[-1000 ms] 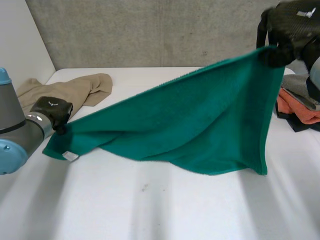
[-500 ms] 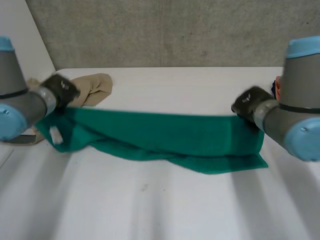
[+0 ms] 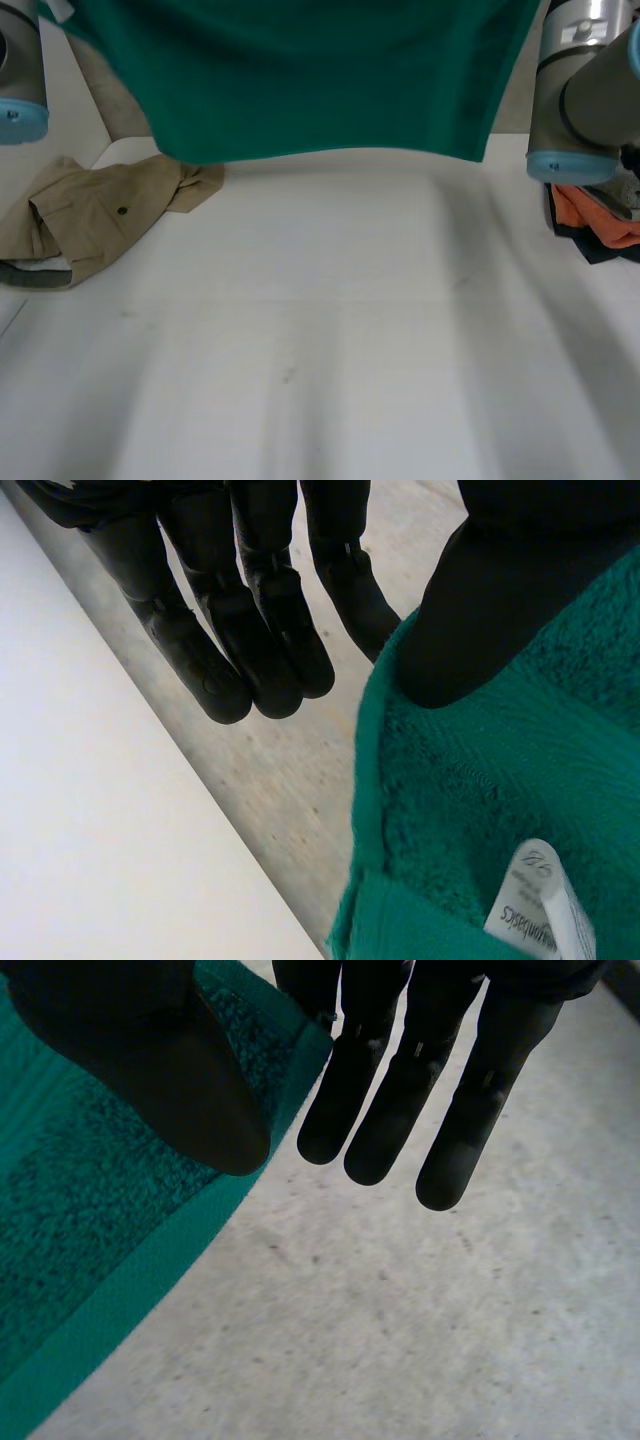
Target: Fold the laundry.
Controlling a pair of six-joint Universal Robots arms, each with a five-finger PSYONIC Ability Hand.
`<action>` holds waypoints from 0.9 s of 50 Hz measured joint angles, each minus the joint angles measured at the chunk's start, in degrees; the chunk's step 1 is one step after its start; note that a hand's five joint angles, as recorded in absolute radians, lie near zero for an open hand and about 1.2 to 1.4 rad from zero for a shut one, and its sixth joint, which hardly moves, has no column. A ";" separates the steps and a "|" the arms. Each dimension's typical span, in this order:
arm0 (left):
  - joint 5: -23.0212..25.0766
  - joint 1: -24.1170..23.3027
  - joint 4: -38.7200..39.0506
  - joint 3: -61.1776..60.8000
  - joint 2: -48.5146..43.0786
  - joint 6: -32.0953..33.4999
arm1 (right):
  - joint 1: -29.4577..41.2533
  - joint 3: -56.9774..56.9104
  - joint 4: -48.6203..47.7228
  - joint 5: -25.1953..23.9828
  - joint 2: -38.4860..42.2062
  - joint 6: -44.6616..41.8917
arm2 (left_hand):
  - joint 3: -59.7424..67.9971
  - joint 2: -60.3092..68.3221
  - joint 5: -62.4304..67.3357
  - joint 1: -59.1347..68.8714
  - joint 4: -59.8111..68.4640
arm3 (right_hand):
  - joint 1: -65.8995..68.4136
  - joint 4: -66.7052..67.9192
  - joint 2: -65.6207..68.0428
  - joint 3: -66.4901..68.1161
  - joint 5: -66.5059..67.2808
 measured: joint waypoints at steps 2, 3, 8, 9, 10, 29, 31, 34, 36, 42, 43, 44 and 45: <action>0.30 0.31 0.10 -2.27 0.13 0.19 | 0.18 1.67 0.63 -0.44 -0.27 -0.45 | 0.02 0.05 0.00 0.00 0.00 | 0.00 0.00 0.00 0.00 0.00; 0.40 0.41 0.11 -3.05 0.13 0.24 | 0.23 2.40 1.11 -0.56 -0.27 -0.64 | 0.02 0.05 0.00 0.00 0.00 | 0.00 0.00 0.00 0.00 0.01; 2.65 1.46 0.03 -14.92 0.52 0.81 | 0.13 8.29 6.86 -0.95 1.05 -2.15 | 0.02 0.05 0.00 0.00 0.02 | 0.00 0.02 0.00 0.00 0.00; 3.35 1.60 -0.06 -17.39 0.76 1.01 | 0.02 9.40 7.99 -0.95 1.39 -2.33 | 0.02 0.05 0.00 0.00 0.02 | 0.00 0.02 0.00 0.01 0.00; 4.10 1.73 -0.17 -20.04 1.03 1.29 | -0.11 10.48 9.08 -0.96 1.72 -2.46 | 0.02 0.05 0.00 0.00 0.02 | 0.00 0.02 0.00 0.01 0.00; 10.75 4.01 -10.37 -64.60 17.68 27.42 | -5.11 34.16 38.81 -5.17 -6.84 -15.11 | 0.02 0.05 0.00 0.00 0.03 | 0.00 0.03 0.00 0.00 0.00; 10.84 4.32 -14.13 -67.52 19.65 30.78 | -6.00 36.71 43.72 -5.29 -9.44 -18.54 | 0.02 0.05 0.00 0.00 0.03 | 0.00 0.03 0.00 0.01 0.00; 11.16 4.60 -21.01 -70.79 21.67 35.76 | -7.35 40.82 50.72 -5.77 -13.19 -24.61 | 0.02 0.05 0.00 0.00 0.03 | 0.00 0.03 0.00 0.00 0.00; 11.41 4.60 -26.05 -72.18 22.42 39.06 | -8.07 43.17 53.74 -6.49 -15.17 -28.49 | 0.02 0.05 0.00 0.00 0.03 | 0.00 0.04 0.00 0.00 0.00; 11.27 3.72 -34.37 -71.30 22.61 44.60 | -8.98 45.61 54.86 -8.61 -16.80 -33.41 | 0.02 0.05 0.00 0.00 0.03 | 0.00 0.04 0.00 0.00 0.00; 11.06 3.32 -34.79 -70.08 22.48 44.90 | -9.00 45.40 54.30 -8.88 -16.53 -33.46 | 0.02 0.05 0.00 0.00 0.03 | 0.00 0.03 0.00 0.00 0.00; 10.78 2.86 -34.69 -68.63 22.25 44.71 | -8.97 44.98 53.66 -9.00 -16.18 -33.11 | 0.02 0.05 0.00 0.00 0.03 | 0.00 0.04 0.00 0.00 0.00; 10.52 2.48 -34.38 -67.36 22.03 44.30 | -8.92 44.45 52.96 -9.06 -15.76 -32.52 | 0.02 0.05 0.00 0.00 0.03 | 0.00 0.04 0.00 0.01 0.00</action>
